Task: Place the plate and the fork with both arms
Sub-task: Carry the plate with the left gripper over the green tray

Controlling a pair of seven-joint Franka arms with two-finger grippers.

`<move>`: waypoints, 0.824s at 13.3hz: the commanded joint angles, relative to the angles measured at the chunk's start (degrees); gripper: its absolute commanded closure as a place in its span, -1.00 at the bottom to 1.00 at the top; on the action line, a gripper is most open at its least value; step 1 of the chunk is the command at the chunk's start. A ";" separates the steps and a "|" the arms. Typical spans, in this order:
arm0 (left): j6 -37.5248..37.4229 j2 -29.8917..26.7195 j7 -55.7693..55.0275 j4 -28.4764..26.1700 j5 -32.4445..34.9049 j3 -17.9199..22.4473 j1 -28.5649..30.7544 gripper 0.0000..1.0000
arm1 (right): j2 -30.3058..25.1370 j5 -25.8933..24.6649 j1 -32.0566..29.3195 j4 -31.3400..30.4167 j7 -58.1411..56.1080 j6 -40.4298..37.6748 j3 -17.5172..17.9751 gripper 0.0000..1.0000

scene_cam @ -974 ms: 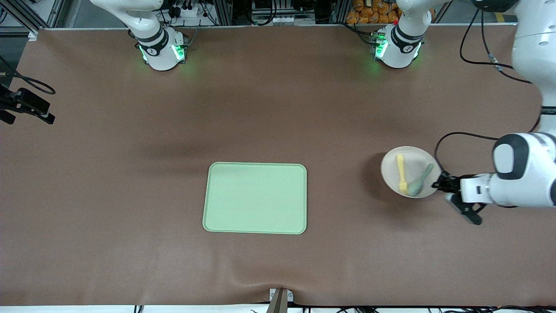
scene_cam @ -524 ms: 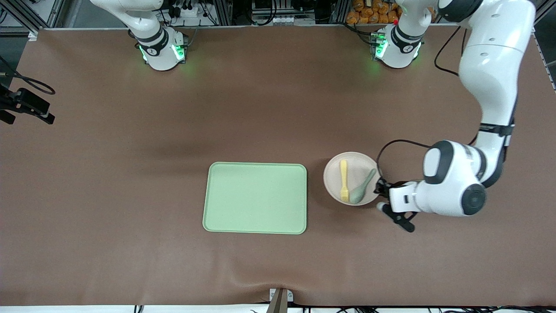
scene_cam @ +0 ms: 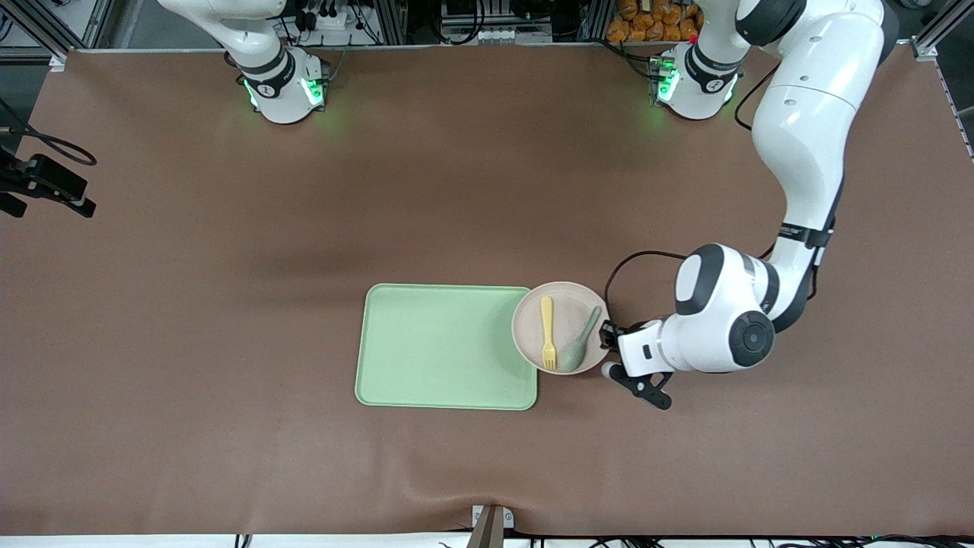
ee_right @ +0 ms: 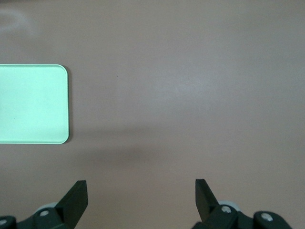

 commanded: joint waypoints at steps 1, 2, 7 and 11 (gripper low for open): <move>3.76 2.50 -3.39 2.42 -3.28 0.56 -2.39 1.00 | 0.23 1.01 -1.70 0.55 -1.08 -0.25 1.02 -1.00; 5.35 2.85 -4.53 2.51 -3.46 0.65 -3.18 1.00 | 0.23 1.01 -1.70 0.46 -1.08 -0.34 0.94 -1.00; 11.68 4.61 -9.98 2.51 -3.90 0.56 -5.56 1.00 | 0.31 1.01 -1.78 0.55 -1.08 -0.17 0.93 -1.00; 17.30 6.02 -13.85 2.51 -5.92 0.56 -7.14 1.00 | 0.31 1.01 -1.78 0.46 -1.00 -0.34 0.93 -1.00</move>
